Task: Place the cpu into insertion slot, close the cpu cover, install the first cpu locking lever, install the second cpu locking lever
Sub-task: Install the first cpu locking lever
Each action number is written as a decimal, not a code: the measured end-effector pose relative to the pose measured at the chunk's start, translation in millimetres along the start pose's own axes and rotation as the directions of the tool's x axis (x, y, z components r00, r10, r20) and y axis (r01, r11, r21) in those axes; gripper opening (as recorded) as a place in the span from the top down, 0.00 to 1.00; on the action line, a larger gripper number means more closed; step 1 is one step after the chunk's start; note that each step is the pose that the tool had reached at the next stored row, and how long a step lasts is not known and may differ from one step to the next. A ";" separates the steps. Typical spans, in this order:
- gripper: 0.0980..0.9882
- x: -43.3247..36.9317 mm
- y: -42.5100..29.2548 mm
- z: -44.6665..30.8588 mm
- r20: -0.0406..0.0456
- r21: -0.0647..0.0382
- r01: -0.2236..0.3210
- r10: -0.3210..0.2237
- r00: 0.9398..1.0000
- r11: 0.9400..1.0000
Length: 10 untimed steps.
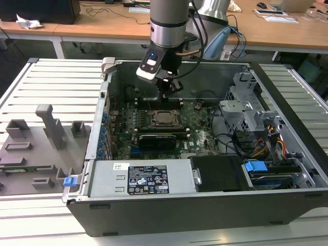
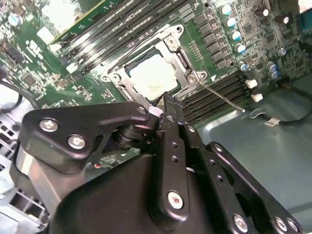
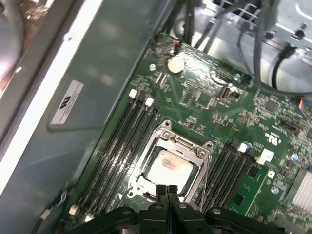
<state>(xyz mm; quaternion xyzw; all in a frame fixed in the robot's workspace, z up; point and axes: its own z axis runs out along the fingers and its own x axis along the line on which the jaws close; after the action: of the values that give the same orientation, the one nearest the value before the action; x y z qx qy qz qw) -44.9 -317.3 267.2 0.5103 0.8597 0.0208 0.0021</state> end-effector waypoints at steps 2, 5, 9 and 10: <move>0.99 0.1 -0.1 0.0 -0.001 0.001 0.035 -0.035 0.999 0.999; 0.99 0.0 -0.1 0.2 -0.004 0.002 0.095 -0.095 0.995 0.995; 0.99 0.0 -0.2 0.4 -0.007 0.003 0.185 -0.185 0.983 0.983; 0.99 0.0 -0.2 0.5 -0.008 0.003 0.202 -0.202 0.979 0.979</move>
<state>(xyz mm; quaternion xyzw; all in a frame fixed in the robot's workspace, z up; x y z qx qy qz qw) -45.1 -317.3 266.7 0.4203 0.9071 0.0209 -0.0001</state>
